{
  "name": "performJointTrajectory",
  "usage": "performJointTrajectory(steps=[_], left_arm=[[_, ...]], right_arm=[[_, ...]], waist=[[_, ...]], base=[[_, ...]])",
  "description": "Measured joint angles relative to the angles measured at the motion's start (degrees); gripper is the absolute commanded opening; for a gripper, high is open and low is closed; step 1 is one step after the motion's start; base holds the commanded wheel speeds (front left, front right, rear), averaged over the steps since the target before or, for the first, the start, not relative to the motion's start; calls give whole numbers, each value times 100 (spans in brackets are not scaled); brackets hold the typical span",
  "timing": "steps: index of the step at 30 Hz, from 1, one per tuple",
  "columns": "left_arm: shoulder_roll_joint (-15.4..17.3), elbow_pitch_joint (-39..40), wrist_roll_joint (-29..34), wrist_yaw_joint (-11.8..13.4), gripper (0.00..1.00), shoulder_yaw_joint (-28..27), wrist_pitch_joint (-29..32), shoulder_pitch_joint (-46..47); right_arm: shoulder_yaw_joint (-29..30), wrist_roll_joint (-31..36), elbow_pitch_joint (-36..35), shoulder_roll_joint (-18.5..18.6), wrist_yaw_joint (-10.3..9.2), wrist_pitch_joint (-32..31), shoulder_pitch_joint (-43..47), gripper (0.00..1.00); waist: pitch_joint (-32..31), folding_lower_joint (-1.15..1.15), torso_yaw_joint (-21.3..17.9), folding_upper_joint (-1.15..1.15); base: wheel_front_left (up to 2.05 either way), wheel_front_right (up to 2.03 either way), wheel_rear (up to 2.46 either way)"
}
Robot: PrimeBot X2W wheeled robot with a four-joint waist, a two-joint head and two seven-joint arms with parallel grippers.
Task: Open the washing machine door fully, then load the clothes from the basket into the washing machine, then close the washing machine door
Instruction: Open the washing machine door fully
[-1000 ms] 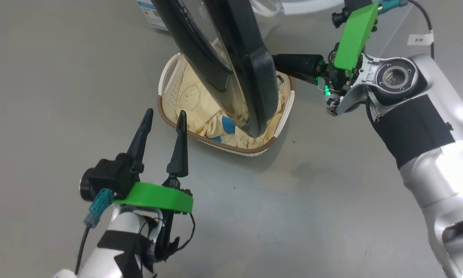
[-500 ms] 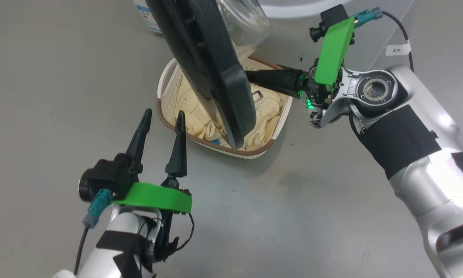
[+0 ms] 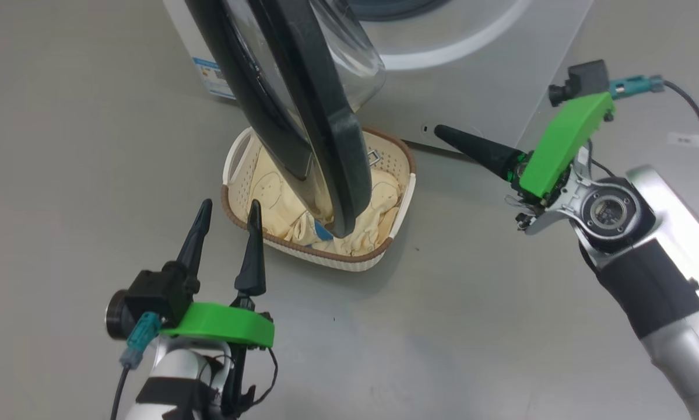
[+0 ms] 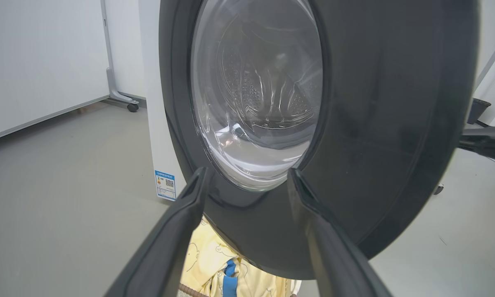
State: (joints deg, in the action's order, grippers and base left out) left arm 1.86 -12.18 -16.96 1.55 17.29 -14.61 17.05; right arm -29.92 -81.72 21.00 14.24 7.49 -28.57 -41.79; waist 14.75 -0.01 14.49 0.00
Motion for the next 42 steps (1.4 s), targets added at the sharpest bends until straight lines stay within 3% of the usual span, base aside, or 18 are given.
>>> performJointTrajectory(steps=[8, 15, 19, 21, 29, 36, 37, 38, 39, 42], left_arm=[[8, -66, 96, -9, 100, -310, 0, -232], [11, -86, 244, -58, 100, -656, 0, -550], [12, -86, 310, -111, 100, -794, 0, -687], [12, -86, 335, -130, 100, -872, 0, -806], [15, -67, 335, -153, 100, -991, 0, -1032], [18, -43, 335, -154, 100, -1015, 0, -1171], [16, -31, 335, -155, 100, -1014, 0, -1171], [16, -24, 335, -158, 100, -1012, 0, -1170], [16, -25, 335, -159, 100, -1012, 0, -1170], [16, -25, 346, -160, 100, -1005, 0, -1170]], right_arm=[[-337, 1575, -704, 772, 0, 2018, 797, 0], [-703, 2642, -444, 949, 0, 3342, 1326, 0], [-681, 2904, -203, 903, 0, 3730, 1474, 0], [-523, 3404, 31, 872, 0, 4013, 1617, 0], [467, 4430, 283, 425, 0, 4231, 2370, 0], [1559, 5589, -1, -22, 0, 4279, 3163, 0], [1677, 5724, -37, -91, 0, 4280, 3255, 36], [1807, 5862, -67, -168, 0, 4288, 3351, 36], [1933, 6022, -105, -238, 0, 4289, 3440, 100], [2252, 6373, -196, -448, 0, 4296, 3620, 100]], waist=[[-373, 0, -342, 0], [-693, 0, -673, 0], [-838, 0, -818, 0], [-983, 0, -943, 0], [-1296, 0, -1162, 0], [-1434, 0, -1322, 0], [-1440, 0, -1337, 0], [-1443, 0, -1349, 0], [-1441, 0, -1360, 0], [-1428, 1, -1376, 0]], base=[[0, 0, 0], [0, 0, 0], [0, 0, 0], [0, 0, 0], [0, 0, 0], [0, 0, 0], [0, 0, 0], [0, 0, 0], [0, 0, 0], [0, 0, 0]])
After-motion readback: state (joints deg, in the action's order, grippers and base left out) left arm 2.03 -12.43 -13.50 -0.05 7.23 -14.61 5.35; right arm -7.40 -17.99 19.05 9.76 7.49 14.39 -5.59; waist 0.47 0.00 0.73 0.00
